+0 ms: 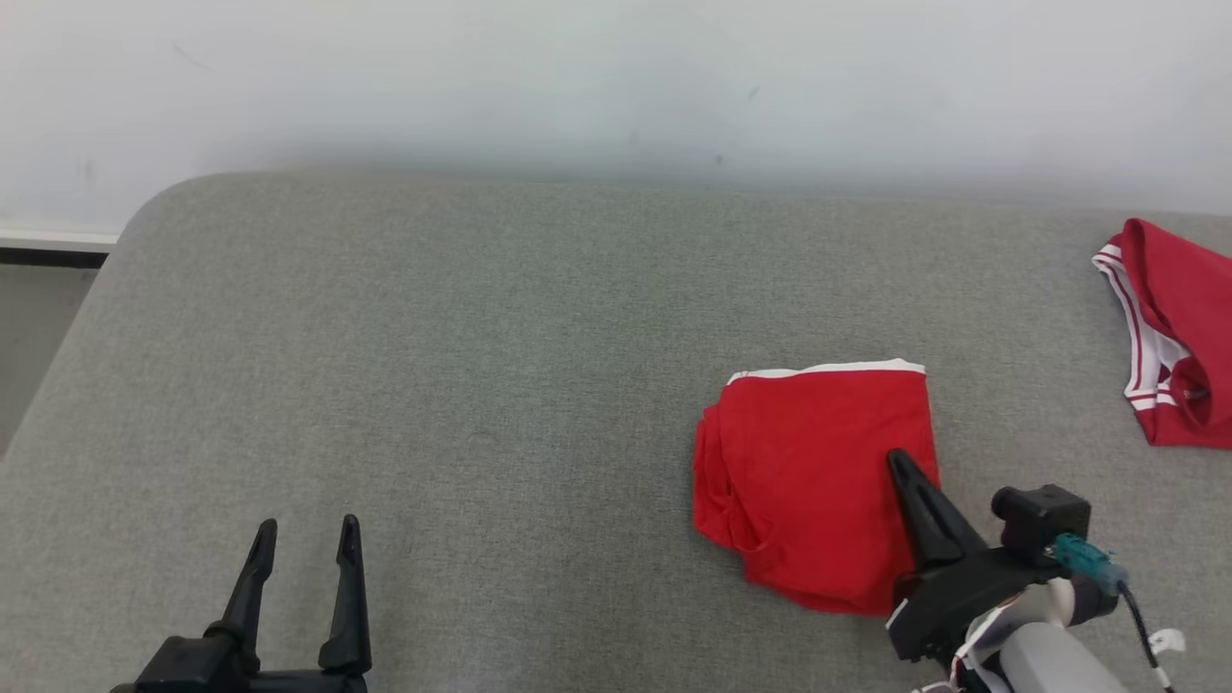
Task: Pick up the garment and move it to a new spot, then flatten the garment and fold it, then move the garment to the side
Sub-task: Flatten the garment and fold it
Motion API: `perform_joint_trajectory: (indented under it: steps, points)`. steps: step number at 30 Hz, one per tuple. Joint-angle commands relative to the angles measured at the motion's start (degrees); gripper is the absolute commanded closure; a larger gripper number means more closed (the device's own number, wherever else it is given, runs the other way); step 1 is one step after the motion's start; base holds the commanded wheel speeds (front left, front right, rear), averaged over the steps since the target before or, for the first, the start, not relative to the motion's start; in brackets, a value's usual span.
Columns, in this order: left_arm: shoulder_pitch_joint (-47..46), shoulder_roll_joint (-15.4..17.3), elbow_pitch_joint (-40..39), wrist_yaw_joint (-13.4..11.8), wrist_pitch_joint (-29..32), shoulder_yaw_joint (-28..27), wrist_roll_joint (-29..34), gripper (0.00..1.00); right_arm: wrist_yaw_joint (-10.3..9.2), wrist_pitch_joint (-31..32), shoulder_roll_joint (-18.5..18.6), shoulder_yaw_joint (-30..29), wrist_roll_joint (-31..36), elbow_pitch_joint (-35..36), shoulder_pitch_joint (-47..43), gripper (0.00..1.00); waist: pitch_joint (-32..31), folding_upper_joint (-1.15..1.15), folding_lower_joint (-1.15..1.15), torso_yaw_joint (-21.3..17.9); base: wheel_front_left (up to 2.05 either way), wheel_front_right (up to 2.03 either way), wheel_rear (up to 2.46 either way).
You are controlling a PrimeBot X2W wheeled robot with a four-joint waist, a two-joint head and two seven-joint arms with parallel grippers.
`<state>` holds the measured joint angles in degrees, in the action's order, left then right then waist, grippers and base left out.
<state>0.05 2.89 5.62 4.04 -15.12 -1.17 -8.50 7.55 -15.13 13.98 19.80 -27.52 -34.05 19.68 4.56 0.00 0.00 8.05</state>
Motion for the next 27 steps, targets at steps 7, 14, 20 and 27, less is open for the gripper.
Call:
perform_joint_trajectory:
  steps: [7, 14, 20, 27]
  points:
    - [-1.28, 0.00, 0.55, -0.01, 0.01, 0.55, 0.11, 0.00, -0.16, 0.02, -5.49, 0.20, 5.10, -5.30, 0.98, 1.00, 0.66, 0.00, 0.00, 2.61, 0.00, 0.00, 0.00]
    - [-1.35, 0.00, 0.72, 0.10, 0.01, 0.71, 0.15, 0.00, -0.16, 0.01, -9.68, 6.35, 5.95, -6.60, 0.08, 1.00, 0.64, 0.00, 0.00, 3.84, 0.00, 0.00, 0.00]
    - [-0.96, -0.01, 0.83, -0.12, 0.01, 1.05, 0.20, 0.00, -0.16, 0.01, -10.68, 7.67, 4.93, -5.19, 0.56, 1.00, 0.22, 0.00, 0.00, 3.05, 0.00, 0.00, 0.00]
    - [-0.22, -0.01, 0.91, -0.13, 0.00, 0.87, 0.84, 0.00, -0.16, 0.02, -8.35, 2.83, 5.42, 1.25, -1.74, 1.00, -1.50, 0.00, 0.00, 0.02, 0.00, 0.00, 0.00]
